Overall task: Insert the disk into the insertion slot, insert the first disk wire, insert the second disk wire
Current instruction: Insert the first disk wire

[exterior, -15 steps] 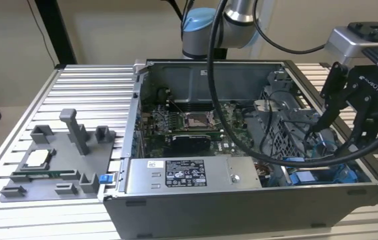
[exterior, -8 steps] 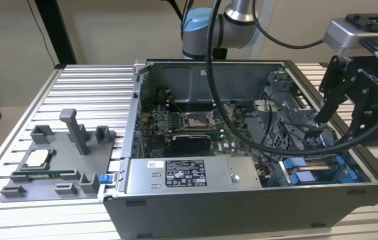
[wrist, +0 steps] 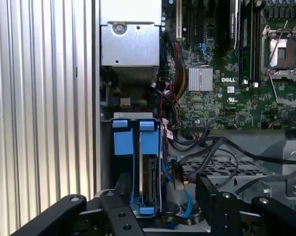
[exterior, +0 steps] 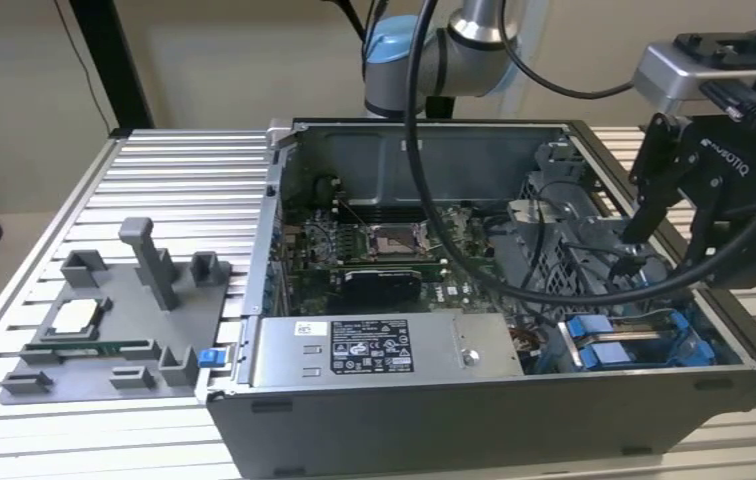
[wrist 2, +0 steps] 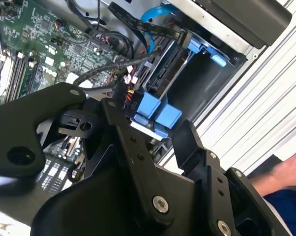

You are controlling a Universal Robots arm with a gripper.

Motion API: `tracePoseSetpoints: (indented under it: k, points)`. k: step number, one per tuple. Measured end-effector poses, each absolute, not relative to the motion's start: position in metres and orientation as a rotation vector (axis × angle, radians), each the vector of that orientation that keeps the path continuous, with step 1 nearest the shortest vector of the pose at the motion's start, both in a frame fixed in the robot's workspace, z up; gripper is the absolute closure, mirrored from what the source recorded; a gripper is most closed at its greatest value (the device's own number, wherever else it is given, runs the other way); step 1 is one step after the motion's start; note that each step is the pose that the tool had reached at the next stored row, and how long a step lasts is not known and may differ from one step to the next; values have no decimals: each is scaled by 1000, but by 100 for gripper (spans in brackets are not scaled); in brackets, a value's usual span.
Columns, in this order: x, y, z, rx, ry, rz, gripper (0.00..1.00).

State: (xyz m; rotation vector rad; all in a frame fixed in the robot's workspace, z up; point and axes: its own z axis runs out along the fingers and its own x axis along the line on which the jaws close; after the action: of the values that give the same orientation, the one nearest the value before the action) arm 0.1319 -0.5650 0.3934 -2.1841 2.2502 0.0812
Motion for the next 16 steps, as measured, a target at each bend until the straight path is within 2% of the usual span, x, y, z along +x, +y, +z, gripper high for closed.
tracePoseSetpoints:
  k: [11, 16]
  points:
    - [132, -565, 392, -2187, 2252, 87, 0]
    - [132, -565, 389, -2196, 2263, 110, 0]
